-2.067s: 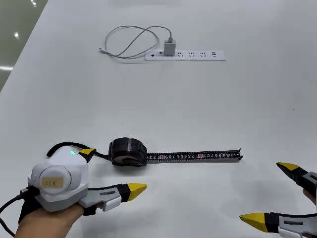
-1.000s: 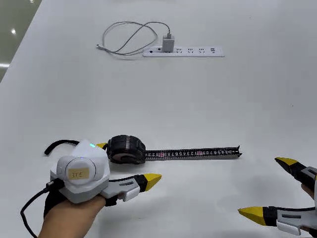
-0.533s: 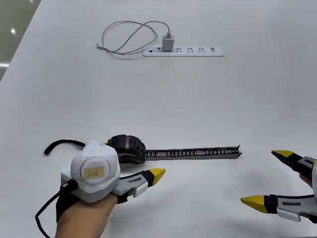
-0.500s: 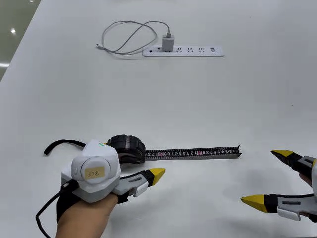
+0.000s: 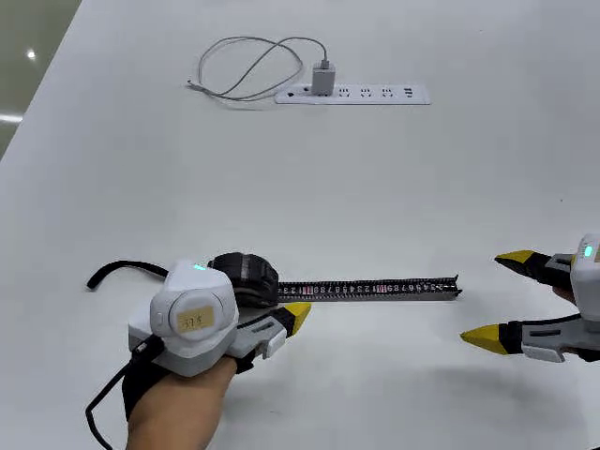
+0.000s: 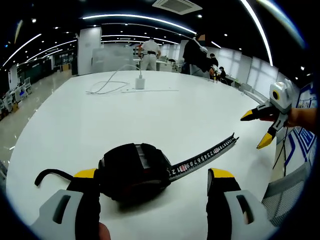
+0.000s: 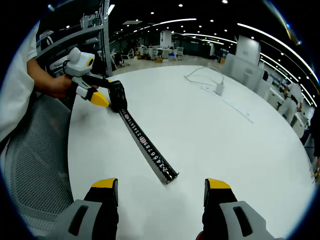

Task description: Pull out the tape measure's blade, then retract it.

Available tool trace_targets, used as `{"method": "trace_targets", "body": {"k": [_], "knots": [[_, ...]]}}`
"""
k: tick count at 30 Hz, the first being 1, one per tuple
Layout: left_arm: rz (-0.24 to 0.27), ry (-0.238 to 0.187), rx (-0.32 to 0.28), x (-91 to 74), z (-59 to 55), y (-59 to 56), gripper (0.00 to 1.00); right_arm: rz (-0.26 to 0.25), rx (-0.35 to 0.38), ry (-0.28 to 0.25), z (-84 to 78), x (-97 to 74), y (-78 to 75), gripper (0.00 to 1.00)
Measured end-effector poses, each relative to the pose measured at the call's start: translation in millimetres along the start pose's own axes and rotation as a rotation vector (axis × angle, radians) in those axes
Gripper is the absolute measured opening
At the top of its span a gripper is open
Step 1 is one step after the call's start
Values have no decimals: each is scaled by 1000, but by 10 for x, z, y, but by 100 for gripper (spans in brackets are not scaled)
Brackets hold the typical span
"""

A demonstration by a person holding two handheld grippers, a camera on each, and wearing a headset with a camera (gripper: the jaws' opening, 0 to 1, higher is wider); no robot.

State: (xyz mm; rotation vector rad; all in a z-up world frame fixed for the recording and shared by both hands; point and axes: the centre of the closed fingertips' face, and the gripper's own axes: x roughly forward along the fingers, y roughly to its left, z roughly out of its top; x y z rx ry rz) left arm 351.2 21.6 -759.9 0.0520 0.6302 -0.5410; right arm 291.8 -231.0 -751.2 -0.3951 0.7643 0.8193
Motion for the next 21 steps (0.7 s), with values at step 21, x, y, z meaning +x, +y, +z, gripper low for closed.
{"method": "trace_targets", "body": {"k": [21], "knots": [[101,7,-93,95,34,173,71,130,-178,103,-15,238,-179,44]]}}
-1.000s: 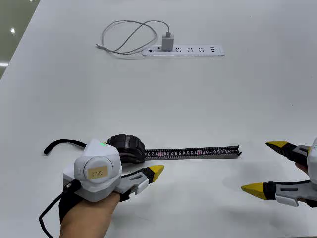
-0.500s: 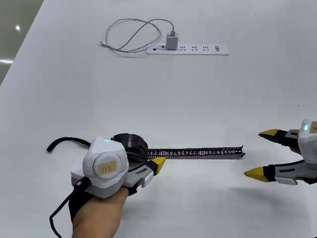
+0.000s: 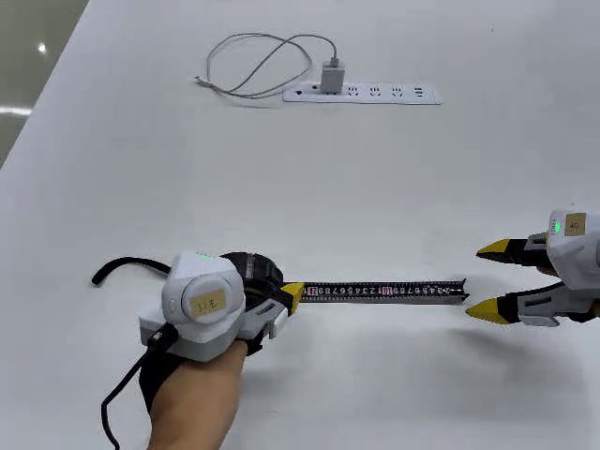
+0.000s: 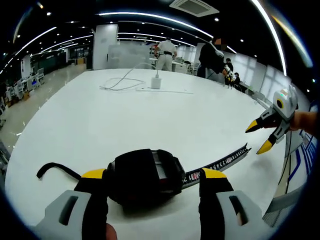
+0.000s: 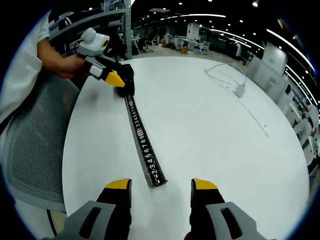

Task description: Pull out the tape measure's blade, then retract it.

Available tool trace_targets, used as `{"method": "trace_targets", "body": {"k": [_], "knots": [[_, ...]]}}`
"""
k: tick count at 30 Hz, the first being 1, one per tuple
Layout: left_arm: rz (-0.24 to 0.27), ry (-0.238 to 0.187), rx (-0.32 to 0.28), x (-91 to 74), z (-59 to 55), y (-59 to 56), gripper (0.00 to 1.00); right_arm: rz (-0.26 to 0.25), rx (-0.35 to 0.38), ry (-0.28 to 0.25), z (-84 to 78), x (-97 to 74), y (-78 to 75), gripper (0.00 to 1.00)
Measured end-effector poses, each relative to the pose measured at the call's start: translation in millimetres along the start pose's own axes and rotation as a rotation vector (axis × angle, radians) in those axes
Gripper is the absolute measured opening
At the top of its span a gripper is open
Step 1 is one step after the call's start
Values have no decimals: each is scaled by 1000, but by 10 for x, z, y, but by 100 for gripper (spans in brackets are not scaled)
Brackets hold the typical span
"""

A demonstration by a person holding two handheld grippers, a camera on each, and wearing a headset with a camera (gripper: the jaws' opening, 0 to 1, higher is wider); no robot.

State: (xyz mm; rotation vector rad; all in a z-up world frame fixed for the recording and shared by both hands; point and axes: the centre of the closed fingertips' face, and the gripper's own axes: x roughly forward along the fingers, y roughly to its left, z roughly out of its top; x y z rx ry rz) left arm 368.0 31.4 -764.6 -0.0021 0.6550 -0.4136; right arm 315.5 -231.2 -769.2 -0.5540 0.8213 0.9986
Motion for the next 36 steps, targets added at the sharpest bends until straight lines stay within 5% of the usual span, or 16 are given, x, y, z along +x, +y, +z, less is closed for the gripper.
{"method": "trace_targets", "body": {"k": [19,36], "knots": [[33,1,-30,32,-17,74,63,88,-68,46,36,182,-24,31],[41,18,-35,49,-41,101,61,167,-144,118,-117,261,61,19]]}}
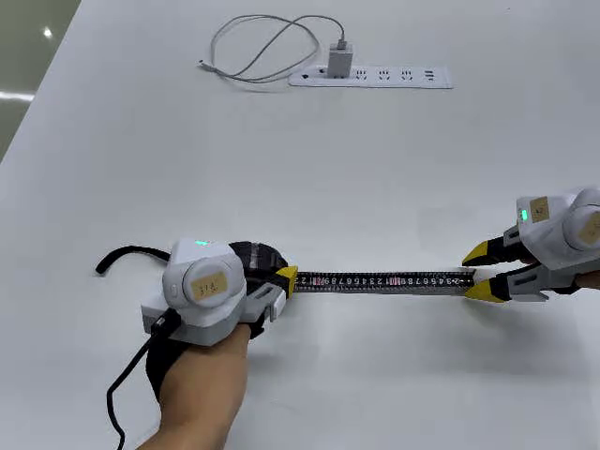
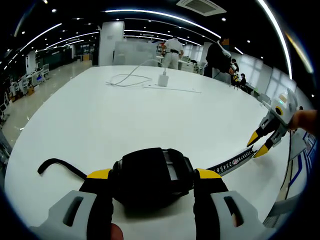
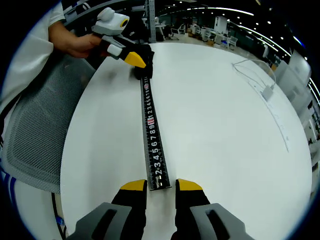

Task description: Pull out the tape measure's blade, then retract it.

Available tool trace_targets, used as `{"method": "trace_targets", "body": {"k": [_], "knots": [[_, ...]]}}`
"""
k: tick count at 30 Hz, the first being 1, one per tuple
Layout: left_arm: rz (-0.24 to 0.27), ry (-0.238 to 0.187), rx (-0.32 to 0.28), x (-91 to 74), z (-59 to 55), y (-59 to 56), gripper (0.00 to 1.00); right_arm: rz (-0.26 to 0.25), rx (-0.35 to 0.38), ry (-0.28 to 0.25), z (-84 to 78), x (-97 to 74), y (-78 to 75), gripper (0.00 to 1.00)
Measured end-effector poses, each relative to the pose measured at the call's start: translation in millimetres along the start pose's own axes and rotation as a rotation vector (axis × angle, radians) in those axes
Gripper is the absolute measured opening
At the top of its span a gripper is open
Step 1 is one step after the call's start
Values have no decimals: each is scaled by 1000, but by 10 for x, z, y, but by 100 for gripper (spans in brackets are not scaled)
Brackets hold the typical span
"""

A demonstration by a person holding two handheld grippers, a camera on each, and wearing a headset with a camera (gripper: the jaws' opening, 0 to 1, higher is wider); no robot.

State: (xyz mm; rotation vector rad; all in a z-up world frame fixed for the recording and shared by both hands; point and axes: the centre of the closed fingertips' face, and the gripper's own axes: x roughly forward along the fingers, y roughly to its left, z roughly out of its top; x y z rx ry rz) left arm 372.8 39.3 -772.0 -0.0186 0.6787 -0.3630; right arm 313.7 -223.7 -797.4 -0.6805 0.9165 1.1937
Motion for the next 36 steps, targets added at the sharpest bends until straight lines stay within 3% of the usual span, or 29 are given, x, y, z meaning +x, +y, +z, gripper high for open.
{"method": "trace_targets", "body": {"k": [6,36], "knots": [[-7,-1,-22,-5,7,2,61,9,-11,17,-24,12,26,17],[-14,1,-13,7,3,5,60,0,-54,33,-44,24,-24,11]]}}
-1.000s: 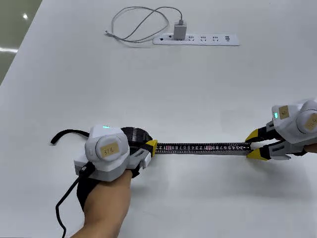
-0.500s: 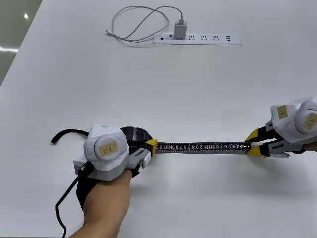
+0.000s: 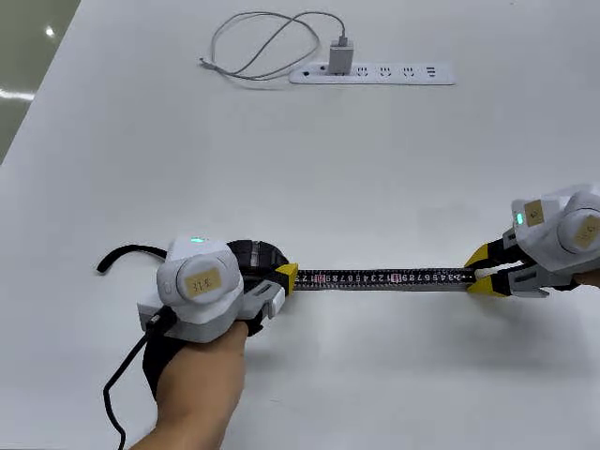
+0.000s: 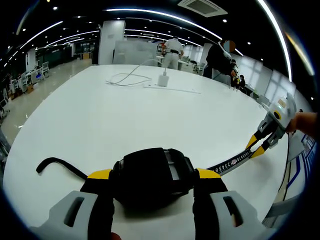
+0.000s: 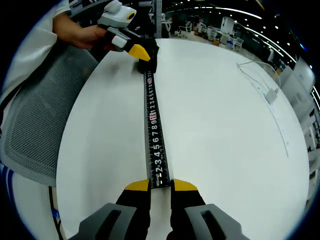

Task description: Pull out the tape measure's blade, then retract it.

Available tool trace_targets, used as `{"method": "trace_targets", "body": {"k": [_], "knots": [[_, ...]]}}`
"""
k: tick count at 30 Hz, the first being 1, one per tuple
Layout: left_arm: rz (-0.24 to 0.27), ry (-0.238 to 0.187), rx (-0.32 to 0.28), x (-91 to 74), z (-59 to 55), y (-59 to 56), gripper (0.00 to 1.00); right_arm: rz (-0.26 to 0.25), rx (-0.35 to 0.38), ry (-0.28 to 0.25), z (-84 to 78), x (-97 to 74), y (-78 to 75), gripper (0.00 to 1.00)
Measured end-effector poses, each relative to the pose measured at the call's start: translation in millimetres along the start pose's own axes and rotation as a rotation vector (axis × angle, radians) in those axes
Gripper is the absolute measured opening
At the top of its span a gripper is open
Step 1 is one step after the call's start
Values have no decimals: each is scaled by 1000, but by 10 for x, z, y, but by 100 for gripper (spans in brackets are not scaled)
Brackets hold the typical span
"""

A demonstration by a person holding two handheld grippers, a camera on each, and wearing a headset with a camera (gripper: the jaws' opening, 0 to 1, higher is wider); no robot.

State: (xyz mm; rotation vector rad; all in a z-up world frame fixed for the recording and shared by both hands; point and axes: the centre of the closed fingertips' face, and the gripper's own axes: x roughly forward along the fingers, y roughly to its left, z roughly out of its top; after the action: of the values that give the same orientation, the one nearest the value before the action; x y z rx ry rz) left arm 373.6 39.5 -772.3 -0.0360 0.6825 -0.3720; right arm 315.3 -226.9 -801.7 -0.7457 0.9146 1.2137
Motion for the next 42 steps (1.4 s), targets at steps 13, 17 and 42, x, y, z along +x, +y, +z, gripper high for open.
{"method": "trace_targets", "body": {"k": [13,17,42], "knots": [[-11,30,4,-10,-12,3,57,-4,-6,0,-6,-13,6,11],[-13,31,3,-7,-13,4,57,-6,-9,2,-7,-12,4,11],[-40,20,-32,-15,-10,15,57,16,-10,-66,380,110,-2,10]]}}
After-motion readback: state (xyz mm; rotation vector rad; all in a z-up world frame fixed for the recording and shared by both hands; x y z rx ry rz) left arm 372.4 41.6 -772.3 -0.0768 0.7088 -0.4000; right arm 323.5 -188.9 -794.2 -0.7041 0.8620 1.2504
